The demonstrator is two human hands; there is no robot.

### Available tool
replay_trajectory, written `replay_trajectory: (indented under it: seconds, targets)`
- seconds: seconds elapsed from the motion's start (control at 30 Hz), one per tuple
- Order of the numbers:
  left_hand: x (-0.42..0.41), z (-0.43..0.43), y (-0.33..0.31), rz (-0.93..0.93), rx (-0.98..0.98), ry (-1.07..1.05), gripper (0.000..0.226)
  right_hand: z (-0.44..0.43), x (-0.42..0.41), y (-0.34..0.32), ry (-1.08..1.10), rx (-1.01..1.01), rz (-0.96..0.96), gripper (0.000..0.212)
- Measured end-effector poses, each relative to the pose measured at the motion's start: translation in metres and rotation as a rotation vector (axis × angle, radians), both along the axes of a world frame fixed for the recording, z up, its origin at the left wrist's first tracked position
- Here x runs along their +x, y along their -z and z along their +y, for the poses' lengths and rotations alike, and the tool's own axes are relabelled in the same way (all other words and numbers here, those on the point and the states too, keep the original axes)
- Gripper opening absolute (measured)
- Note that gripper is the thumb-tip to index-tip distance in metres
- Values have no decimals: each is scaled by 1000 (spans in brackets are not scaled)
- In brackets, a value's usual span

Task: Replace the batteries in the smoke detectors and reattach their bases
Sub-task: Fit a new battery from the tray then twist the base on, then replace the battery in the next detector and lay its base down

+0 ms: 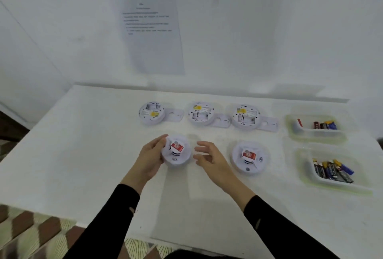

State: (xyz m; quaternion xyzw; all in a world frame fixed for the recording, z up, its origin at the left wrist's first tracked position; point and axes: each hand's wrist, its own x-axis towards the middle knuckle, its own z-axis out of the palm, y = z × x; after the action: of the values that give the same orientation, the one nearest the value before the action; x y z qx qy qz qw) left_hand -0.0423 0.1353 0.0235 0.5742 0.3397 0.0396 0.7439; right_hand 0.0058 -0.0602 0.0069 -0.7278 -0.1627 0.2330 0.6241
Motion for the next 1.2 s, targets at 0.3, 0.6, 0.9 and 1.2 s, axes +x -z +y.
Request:
replay_trajectory:
  seconds: [0.3, 0.6, 0.9, 1.2]
  targets:
    - [-10, 19, 4, 254, 433, 142, 49, 44, 1, 11, 167, 33, 144, 28]
    - [-20, 47, 4, 325, 370, 186, 60, 80, 22, 6, 248, 108, 178, 22]
    - [33, 107, 13, 106, 696, 58, 60, 81, 32, 2, 276, 52, 123, 25]
    - [84, 133, 43, 79, 765, 187, 132, 138, 83, -18, -93, -644, -687, 40]
